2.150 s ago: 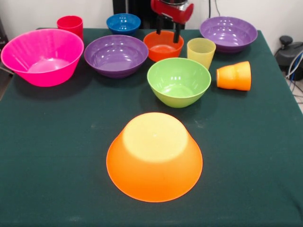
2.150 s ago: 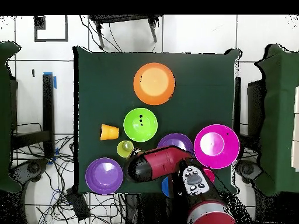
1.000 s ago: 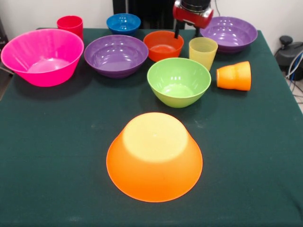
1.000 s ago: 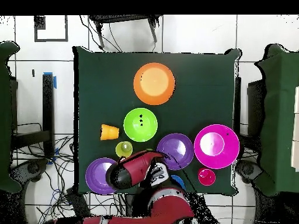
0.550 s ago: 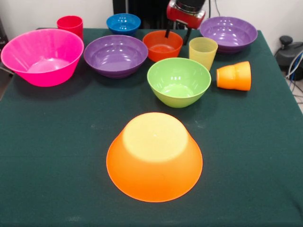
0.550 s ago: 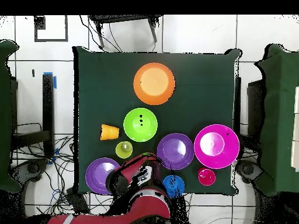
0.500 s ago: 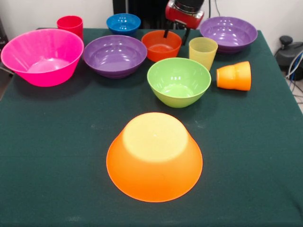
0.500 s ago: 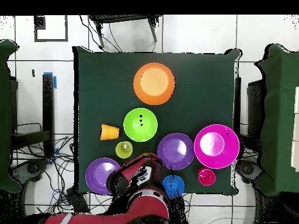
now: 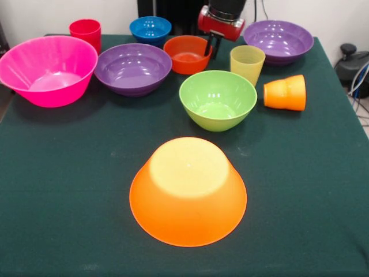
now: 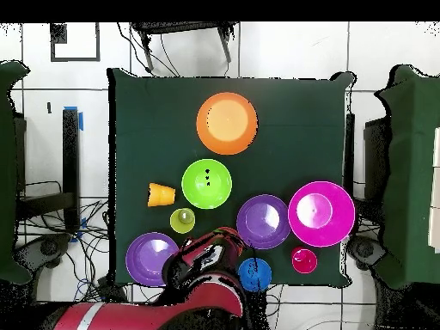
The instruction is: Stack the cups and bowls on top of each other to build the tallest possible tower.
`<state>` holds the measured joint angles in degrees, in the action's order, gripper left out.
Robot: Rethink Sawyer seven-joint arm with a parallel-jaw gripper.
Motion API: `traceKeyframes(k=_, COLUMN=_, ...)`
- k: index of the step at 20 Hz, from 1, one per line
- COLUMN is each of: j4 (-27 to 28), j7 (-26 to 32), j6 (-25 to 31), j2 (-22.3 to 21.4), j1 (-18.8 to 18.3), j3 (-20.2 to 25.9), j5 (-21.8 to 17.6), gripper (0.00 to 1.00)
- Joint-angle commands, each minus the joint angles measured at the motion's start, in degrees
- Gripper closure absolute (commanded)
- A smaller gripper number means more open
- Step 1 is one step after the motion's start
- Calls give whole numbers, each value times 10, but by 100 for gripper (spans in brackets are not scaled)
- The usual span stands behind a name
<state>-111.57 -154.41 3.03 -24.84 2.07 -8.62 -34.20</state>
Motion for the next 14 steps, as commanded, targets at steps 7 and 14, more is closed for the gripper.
traceKeyframes(k=7, j4=26, j7=25, j6=98, j2=-58, j1=-84, j3=118, j5=54, gripper=100)
traceKeyframes(k=14, j4=5, j7=66, j6=207, j2=-129, j1=-144, j3=197, j5=101, gripper=100)
